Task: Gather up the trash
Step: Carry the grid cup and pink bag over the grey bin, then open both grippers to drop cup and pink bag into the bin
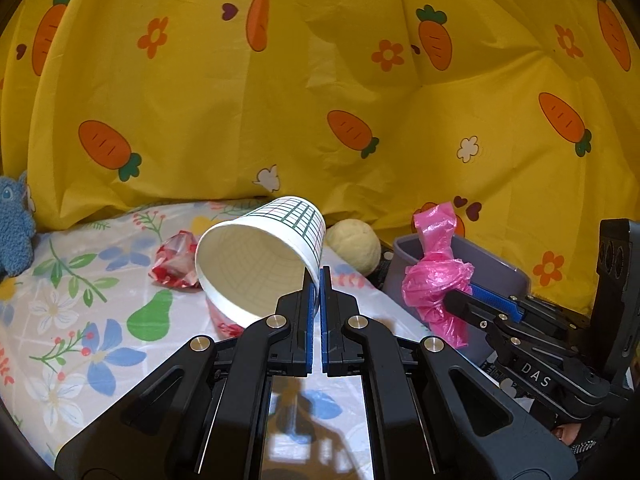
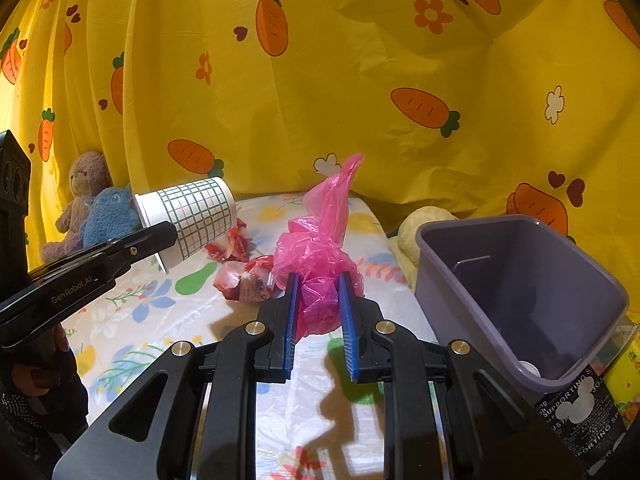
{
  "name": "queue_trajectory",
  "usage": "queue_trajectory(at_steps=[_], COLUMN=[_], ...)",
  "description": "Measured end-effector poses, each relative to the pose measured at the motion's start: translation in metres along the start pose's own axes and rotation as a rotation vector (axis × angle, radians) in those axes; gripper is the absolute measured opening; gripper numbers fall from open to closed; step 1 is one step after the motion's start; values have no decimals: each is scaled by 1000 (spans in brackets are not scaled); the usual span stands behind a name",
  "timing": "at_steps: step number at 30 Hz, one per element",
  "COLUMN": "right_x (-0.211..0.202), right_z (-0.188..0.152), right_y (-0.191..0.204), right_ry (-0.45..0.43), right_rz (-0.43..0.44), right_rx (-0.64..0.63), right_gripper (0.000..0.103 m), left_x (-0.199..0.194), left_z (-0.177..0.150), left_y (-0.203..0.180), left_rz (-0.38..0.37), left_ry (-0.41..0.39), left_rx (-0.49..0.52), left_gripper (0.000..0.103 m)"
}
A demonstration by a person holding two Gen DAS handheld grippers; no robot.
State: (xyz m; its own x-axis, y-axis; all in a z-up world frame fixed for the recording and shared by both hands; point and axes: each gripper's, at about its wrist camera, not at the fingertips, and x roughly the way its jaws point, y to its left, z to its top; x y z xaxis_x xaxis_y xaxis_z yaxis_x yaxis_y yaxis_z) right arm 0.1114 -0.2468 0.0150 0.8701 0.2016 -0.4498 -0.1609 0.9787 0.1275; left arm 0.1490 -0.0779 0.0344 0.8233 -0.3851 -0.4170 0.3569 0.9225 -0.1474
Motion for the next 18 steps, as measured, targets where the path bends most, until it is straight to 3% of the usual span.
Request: queue_trajectory(at_steps=[8, 18], right_x=[-17, -22], right_z=[5, -1], right_y=[-40, -108], right_ry=[-44, -34], right_rz=[-107, -295], right_rx=[46, 137], right_gripper=[21, 21], left_x=[27, 87], left_z=[17, 31], left_y=[-50, -129], left_rz=[-106, -307], left_ry=[11, 80], left_rx=[78, 162], left_gripper=[2, 2])
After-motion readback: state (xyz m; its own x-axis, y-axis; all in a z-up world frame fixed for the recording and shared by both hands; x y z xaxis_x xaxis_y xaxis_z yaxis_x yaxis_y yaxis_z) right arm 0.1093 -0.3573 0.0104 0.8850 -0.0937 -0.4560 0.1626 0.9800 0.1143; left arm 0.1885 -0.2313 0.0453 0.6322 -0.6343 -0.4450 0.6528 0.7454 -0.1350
